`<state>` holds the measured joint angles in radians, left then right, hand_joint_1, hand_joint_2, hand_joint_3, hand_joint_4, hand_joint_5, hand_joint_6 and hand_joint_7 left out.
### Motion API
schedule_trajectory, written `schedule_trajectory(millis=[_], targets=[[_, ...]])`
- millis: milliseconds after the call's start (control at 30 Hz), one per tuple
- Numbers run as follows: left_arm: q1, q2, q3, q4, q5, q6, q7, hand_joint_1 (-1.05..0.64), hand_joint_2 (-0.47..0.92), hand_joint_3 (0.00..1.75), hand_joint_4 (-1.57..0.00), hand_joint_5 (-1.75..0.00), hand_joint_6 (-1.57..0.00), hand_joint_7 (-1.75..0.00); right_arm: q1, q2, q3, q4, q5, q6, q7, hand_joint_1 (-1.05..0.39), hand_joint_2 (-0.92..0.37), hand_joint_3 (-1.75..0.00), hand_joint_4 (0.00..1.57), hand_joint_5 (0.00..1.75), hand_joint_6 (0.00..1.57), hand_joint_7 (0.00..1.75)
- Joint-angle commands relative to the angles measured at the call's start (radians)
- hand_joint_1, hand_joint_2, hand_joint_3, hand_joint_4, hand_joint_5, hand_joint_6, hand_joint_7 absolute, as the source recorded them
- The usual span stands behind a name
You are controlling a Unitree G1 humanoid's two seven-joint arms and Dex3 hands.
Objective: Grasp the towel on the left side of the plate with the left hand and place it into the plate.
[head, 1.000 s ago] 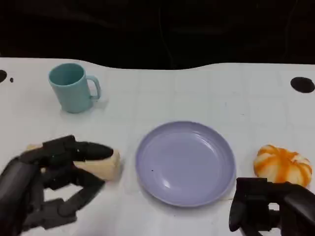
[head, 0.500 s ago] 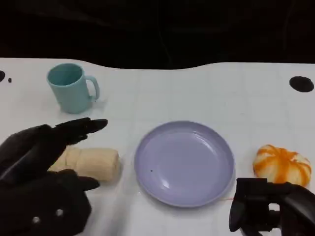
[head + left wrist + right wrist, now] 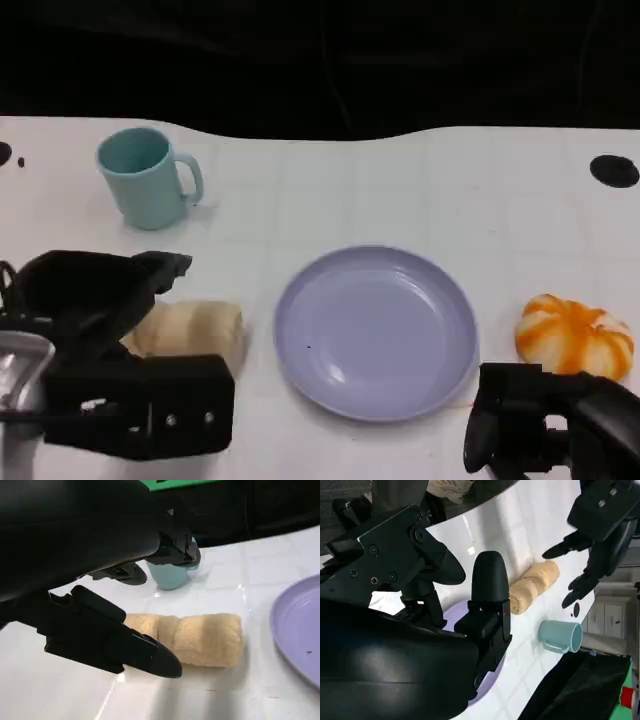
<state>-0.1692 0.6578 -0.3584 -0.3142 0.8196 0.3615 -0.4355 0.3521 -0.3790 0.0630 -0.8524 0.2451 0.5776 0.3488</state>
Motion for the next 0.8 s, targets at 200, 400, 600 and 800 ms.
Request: schedule_trajectory(millis=[200,400,600,800], targets=[[-0.079,-0.07,-0.047,0.269,0.052,-0.088,0.046,-0.61,0.87,0.0,-0.39,-0.11,-0.3,-0.01,0.007,-0.016,-0.009,-0.025,0.003,0.01,-0.005,-0.09,-0.48,-1.25,0.73,1.73,0.66,1.48],[-0.132,-0.118,-0.088,0.424,0.083,-0.12,0.083,-0.6,0.89,0.01,-0.4,-0.08,-0.31,-0.01,0.012,-0.018,-0.01,-0.03,0.005,0.006,-0.003,-0.09,-0.48,-1.25,0.74,1.73,0.66,1.47],[-0.168,-0.18,-0.101,0.591,0.061,-0.168,0.182,-0.5,0.92,0.03,-0.53,-0.1,-0.41,-0.03,0.017,-0.02,-0.01,-0.035,0.004,0.005,-0.003,-0.1,-0.47,-1.26,0.75,1.73,0.66,1.47],[-0.161,-0.203,-0.089,0.695,0.019,-0.253,0.324,-0.33,0.92,0.17,-0.91,-0.34,-0.87,-0.14,0.013,-0.024,-0.01,-0.041,0.002,0.016,-0.005,-0.1,-0.48,-1.26,0.73,1.72,0.66,1.47]])
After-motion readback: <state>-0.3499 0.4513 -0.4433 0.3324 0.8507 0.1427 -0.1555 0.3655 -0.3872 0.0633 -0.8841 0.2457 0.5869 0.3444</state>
